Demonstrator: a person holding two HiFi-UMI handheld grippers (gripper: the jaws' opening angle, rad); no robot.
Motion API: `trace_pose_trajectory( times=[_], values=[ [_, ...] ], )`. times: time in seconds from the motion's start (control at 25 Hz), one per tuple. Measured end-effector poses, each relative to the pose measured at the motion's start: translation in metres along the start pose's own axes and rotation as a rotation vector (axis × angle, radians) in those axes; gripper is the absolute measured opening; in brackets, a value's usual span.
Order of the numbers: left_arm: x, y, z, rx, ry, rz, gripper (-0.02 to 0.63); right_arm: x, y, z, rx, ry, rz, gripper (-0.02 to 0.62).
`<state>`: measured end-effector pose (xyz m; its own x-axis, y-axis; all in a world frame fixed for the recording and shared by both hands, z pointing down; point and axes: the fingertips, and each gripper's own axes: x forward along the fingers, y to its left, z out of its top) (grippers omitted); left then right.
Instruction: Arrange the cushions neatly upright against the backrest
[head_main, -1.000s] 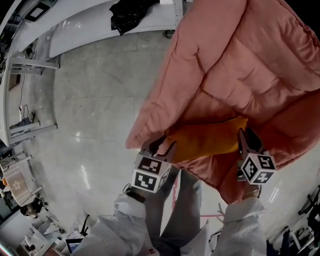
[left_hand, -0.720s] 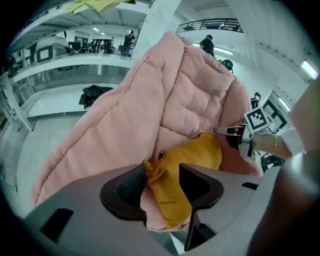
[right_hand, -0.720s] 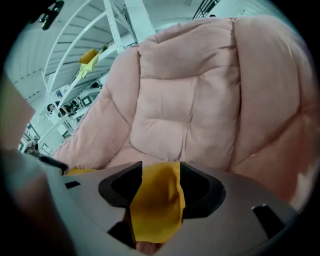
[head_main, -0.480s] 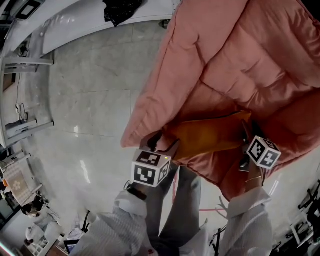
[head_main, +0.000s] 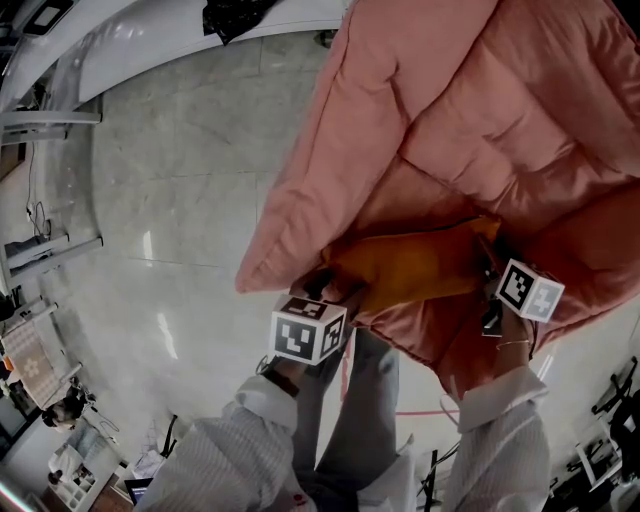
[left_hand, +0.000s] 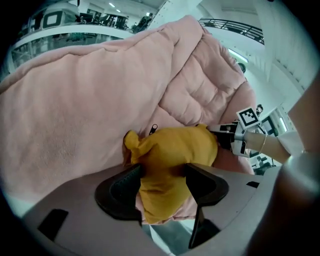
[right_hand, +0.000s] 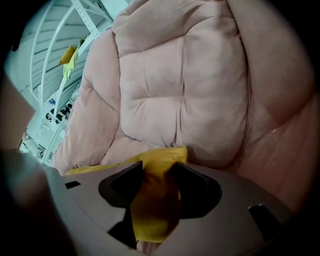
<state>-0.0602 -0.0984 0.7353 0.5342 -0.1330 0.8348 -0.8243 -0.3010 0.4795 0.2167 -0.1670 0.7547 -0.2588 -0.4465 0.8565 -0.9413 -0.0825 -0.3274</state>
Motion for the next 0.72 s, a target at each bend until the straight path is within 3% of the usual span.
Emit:
trace_pose_trajectory(
  times=[0.16,0.4,0.72],
  values=[
    [0.003,0.001,0.002,0.019,0.024,-0.005,0.273,0.008,0.004,-0.004,0.037,0.005,0.043,0.175],
    [0.008,-0.003,0.002,0.050,0.016,0.014,0.174,0.008,0.005,-0.009,0.013,0.062,0.015,0.083],
    [0.003,-0.005,0.003,0.067,0.017,0.028,0.127,0.000,0.011,-0.012,-0.017,0.038,-0.016,0.052]
  ],
)
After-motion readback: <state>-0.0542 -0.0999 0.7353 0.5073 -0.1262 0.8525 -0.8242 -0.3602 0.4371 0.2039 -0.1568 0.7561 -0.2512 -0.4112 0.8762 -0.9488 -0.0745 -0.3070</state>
